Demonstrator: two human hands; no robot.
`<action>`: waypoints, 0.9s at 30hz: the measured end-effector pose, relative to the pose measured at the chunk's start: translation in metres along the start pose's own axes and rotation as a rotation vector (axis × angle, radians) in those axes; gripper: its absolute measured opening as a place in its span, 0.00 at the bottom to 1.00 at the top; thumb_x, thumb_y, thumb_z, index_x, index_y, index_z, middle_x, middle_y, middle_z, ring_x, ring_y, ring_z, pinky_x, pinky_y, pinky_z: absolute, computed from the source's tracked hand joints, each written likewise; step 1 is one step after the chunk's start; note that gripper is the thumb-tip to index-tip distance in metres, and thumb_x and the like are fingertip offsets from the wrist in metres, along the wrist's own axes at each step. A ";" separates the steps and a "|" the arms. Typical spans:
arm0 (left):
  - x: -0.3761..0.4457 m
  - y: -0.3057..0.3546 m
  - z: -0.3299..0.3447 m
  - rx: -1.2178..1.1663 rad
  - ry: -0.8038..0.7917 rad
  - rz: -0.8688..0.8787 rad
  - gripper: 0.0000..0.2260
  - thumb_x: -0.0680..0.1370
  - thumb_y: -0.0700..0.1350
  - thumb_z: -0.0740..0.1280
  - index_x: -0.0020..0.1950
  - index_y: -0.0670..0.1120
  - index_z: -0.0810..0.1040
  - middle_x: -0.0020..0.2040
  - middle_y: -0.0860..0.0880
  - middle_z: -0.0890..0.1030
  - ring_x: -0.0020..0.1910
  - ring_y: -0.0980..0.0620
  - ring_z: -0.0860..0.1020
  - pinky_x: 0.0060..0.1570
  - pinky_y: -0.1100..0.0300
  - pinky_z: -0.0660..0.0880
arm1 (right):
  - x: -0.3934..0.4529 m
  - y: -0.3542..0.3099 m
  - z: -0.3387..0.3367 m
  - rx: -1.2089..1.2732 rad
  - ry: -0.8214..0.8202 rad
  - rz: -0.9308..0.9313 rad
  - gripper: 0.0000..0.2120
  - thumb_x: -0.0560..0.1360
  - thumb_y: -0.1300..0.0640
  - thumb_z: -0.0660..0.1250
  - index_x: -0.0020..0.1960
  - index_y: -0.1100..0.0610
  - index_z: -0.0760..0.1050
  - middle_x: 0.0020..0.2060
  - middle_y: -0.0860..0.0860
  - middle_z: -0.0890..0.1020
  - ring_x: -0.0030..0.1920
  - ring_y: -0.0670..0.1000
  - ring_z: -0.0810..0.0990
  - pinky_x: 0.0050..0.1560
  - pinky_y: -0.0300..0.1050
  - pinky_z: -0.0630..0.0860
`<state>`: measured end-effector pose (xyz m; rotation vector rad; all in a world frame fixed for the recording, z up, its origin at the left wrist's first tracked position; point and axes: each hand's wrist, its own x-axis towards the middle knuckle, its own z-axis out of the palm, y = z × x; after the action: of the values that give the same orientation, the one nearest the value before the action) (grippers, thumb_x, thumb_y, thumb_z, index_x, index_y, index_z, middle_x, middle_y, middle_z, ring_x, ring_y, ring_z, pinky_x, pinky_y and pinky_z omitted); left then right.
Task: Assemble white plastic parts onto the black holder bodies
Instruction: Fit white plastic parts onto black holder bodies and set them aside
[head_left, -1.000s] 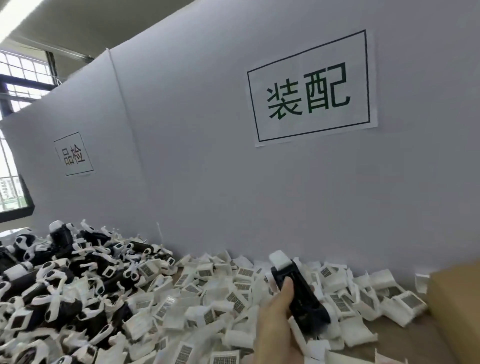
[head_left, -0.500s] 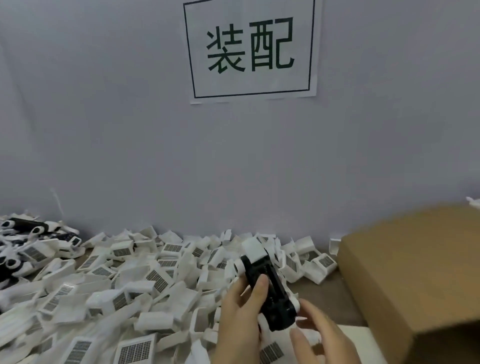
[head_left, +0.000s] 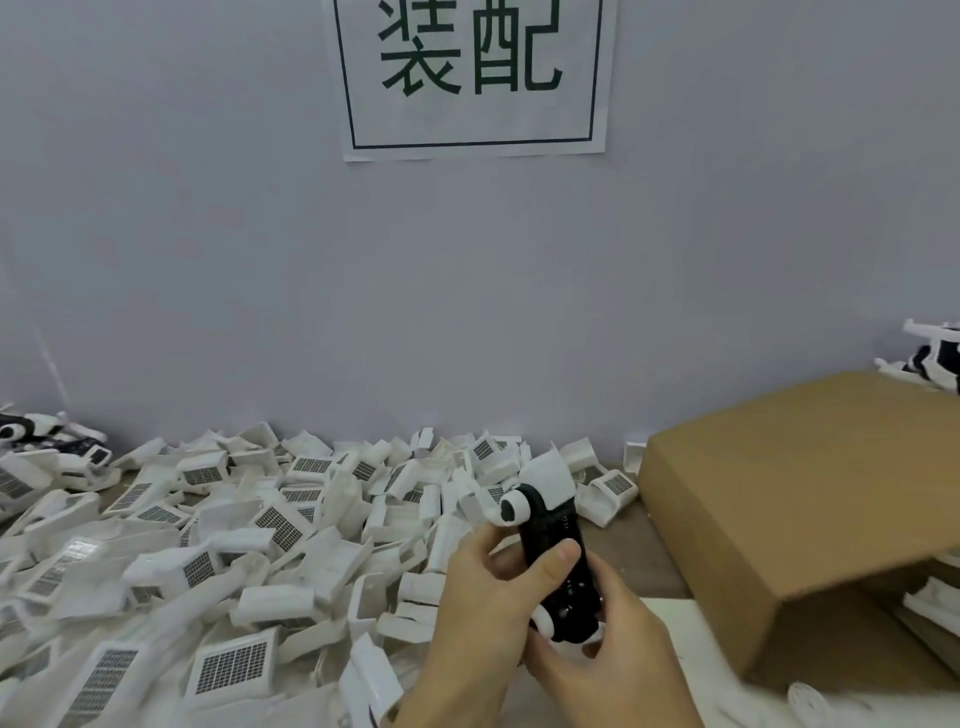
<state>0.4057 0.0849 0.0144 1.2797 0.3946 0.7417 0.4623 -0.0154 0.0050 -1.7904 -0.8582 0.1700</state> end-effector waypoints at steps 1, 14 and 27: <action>0.000 0.000 0.000 0.003 -0.007 0.001 0.26 0.61 0.51 0.80 0.57 0.46 0.83 0.49 0.44 0.87 0.50 0.45 0.86 0.51 0.48 0.82 | 0.000 0.000 0.000 0.018 0.004 0.015 0.25 0.64 0.48 0.78 0.52 0.31 0.69 0.46 0.38 0.82 0.49 0.28 0.75 0.43 0.24 0.72; -0.002 0.000 0.004 0.101 -0.031 0.053 0.13 0.68 0.50 0.76 0.51 0.49 0.86 0.49 0.46 0.87 0.51 0.49 0.86 0.55 0.51 0.80 | 0.005 0.001 -0.007 -0.014 0.033 0.041 0.19 0.53 0.34 0.70 0.44 0.28 0.72 0.39 0.31 0.83 0.43 0.30 0.79 0.40 0.27 0.74; -0.001 -0.005 0.006 0.310 -0.088 0.184 0.16 0.69 0.40 0.72 0.51 0.58 0.86 0.50 0.50 0.87 0.51 0.50 0.85 0.52 0.54 0.82 | 0.008 0.020 -0.007 0.271 0.038 -0.136 0.37 0.67 0.52 0.74 0.73 0.40 0.64 0.62 0.34 0.78 0.66 0.37 0.75 0.63 0.44 0.73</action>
<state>0.4102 0.0798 0.0111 1.6515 0.3309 0.7966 0.4812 -0.0192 -0.0074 -1.4746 -0.8822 0.1554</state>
